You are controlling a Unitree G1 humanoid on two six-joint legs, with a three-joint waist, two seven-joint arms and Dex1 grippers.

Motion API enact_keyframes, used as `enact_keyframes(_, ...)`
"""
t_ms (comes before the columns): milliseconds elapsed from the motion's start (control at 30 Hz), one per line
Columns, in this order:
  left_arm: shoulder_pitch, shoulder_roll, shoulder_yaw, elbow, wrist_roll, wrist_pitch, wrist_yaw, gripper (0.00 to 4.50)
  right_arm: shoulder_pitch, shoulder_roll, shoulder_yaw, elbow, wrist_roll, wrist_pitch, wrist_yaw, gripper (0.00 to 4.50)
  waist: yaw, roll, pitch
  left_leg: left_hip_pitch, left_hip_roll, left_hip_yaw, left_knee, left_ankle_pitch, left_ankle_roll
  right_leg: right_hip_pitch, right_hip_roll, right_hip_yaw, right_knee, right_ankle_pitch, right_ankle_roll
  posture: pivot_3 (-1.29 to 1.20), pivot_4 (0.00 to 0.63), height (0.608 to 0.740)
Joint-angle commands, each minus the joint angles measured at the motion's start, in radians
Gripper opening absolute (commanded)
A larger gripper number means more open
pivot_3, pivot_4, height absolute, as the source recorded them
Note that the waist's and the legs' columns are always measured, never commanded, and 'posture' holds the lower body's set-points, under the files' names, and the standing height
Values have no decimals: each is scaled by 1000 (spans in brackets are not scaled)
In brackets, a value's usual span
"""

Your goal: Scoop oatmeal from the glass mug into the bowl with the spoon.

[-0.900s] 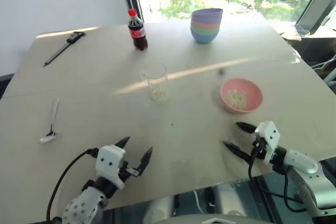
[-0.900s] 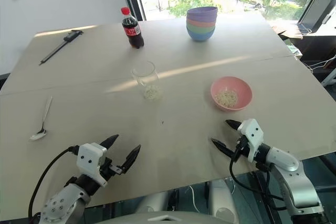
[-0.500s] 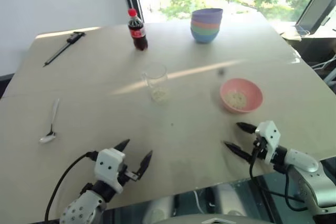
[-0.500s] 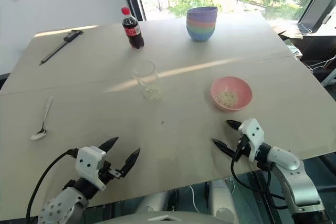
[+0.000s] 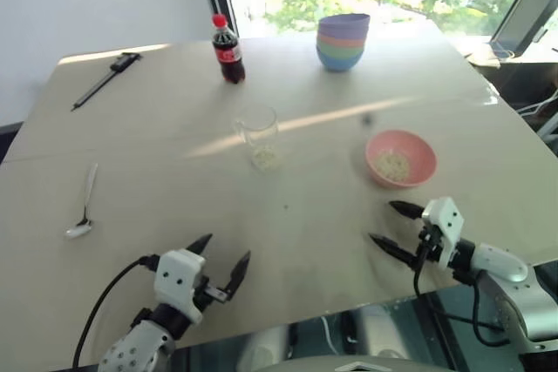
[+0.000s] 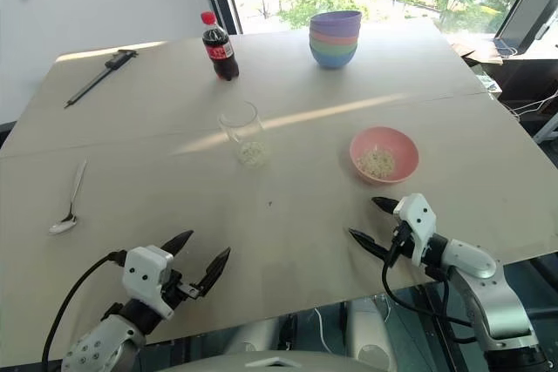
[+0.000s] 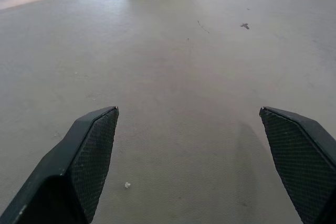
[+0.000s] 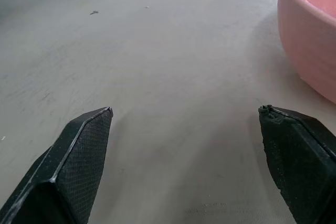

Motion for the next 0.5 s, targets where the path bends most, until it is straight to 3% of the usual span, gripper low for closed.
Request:
enact_keyframes(33,-13,-14,92,-37,-67,34,41,4453,-29,-8,12,-97,76,39,37,4500,-1,0,0,0,0,0,0,0,0,0,0,0,0,0,0,0,150,740)
enact_keyframes(200,-97,55,274,-2,-131,114,59,4453,-95,-43,53,-166,113,85,96,4500,-1,-1,1,1,2,-1,0,0,0,0,2,-1,0,0,0,0,150,740)
enact_keyframes(500,-359,279,560,175,-239,461,140,4453,-364,-85,81,-201,224,218,159,4500,-1,-3,1,1,1,-2,0,0,-1,0,2,-2,0,5,-1,0,150,740)
